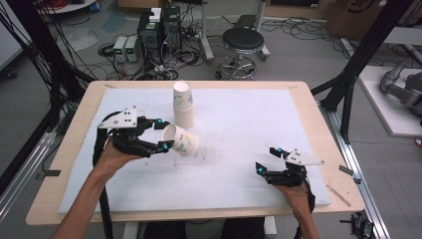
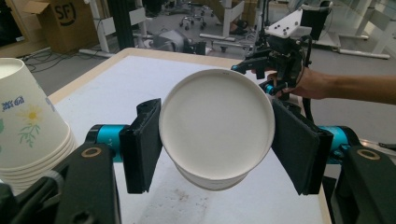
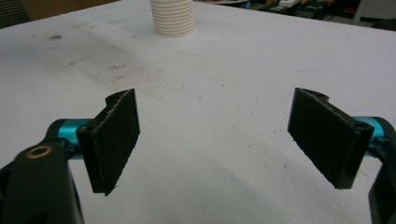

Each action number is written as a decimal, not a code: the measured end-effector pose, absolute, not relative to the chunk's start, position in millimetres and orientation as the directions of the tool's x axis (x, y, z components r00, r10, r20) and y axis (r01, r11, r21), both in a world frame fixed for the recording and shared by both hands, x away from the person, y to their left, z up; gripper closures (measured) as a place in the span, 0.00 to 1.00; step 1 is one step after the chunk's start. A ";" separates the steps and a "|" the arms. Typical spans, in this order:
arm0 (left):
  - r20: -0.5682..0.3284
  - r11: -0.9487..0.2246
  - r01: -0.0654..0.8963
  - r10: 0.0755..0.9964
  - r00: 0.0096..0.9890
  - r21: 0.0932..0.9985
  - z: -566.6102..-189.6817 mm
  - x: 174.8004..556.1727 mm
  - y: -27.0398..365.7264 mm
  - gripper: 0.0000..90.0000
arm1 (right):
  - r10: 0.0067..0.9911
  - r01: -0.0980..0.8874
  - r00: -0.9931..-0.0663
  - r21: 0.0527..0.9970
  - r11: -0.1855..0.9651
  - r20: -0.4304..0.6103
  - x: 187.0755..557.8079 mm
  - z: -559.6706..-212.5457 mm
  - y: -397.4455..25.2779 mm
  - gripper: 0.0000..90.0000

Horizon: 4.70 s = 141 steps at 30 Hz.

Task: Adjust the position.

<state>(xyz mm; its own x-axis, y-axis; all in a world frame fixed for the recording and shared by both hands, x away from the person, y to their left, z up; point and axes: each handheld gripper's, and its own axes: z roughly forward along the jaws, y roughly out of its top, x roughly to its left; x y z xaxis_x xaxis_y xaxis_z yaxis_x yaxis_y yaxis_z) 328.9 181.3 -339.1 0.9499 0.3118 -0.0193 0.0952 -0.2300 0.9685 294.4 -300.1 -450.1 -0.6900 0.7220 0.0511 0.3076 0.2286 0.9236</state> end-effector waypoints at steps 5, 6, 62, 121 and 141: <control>-0.020 -0.224 0.092 0.305 0.952 0.970 -339.5 329.9 181.7 0.40 | 0.715 0.318 -0.695 0.924 0.212 0.075 295.6 -449.6 -302.4 0.19; -0.014 -0.225 0.087 0.305 0.952 0.970 -339.7 330.2 181.6 0.40 | 0.710 0.311 -0.701 0.925 0.216 0.070 295.9 -449.5 -302.5 0.19; -0.056 -0.159 0.092 0.215 0.975 0.983 -357.9 327.6 145.9 0.40 | 0.219 0.083 -0.976 0.936 0.342 0.006 346.6 -344.1 -191.4 0.19; -0.010 -0.323 0.075 0.198 0.980 0.944 -340.3 326.0 142.2 0.07 | 0.109 0.061 -0.994 0.874 0.483 0.009 342.4 -356.2 -153.4 0.37; 0.033 -0.764 0.069 0.117 0.993 0.641 -326.9 338.5 109.9 0.08 | 0.083 0.031 -0.995 0.597 0.802 -0.060 339.4 -330.8 -121.5 0.37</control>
